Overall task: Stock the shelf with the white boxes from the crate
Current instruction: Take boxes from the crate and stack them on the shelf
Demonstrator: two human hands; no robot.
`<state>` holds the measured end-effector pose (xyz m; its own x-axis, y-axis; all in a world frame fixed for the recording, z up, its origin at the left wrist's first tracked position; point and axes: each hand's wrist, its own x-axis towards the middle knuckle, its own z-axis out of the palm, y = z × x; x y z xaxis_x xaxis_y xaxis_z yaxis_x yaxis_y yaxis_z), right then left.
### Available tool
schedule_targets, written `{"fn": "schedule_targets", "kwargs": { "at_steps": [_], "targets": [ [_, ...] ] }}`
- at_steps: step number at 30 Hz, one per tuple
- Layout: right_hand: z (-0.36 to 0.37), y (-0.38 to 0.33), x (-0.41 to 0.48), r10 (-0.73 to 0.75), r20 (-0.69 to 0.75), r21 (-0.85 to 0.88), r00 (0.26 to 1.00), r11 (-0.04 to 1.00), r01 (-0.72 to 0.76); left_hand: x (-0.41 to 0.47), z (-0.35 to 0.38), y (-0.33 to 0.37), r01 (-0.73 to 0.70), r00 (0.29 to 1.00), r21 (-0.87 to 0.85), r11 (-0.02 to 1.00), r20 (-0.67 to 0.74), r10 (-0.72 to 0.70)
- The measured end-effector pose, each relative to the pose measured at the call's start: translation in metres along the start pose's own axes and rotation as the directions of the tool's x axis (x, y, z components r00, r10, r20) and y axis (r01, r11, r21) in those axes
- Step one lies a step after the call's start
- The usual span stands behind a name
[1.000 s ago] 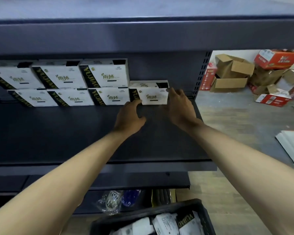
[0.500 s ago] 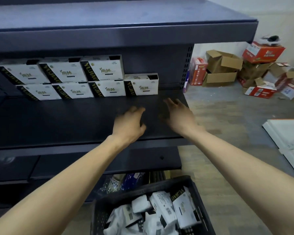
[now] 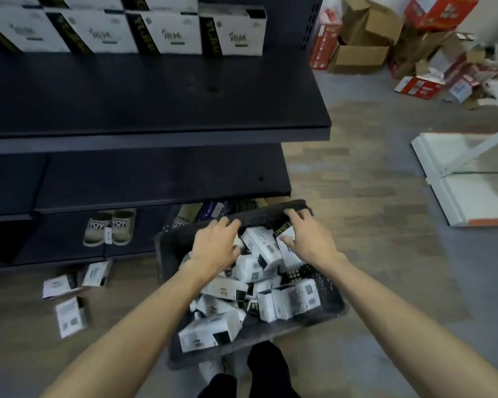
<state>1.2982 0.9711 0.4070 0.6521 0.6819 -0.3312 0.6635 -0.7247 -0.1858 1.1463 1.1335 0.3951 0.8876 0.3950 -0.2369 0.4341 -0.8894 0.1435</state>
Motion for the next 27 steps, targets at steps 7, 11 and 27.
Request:
{"fn": "schedule_targets", "kwargs": {
  "at_steps": [7,11,27],
  "targets": [
    [0.078,0.045,-0.019,0.165,0.208,0.018,0.964,0.985,-0.172,-0.012,0.081,0.017,0.077,0.969,-0.062,0.995,0.24,-0.06],
    [0.108,0.068,-0.015,0.224,0.252,0.029,0.942,0.971,-0.238,-0.004,0.108,0.03,0.113,0.947,-0.029,0.993,0.306,-0.098],
    [0.189,0.079,0.046,0.568,0.313,0.45,0.761,0.617,-0.645,0.011,0.162,0.054,0.233,0.883,0.001,0.973,0.418,-0.212]
  ]
}}
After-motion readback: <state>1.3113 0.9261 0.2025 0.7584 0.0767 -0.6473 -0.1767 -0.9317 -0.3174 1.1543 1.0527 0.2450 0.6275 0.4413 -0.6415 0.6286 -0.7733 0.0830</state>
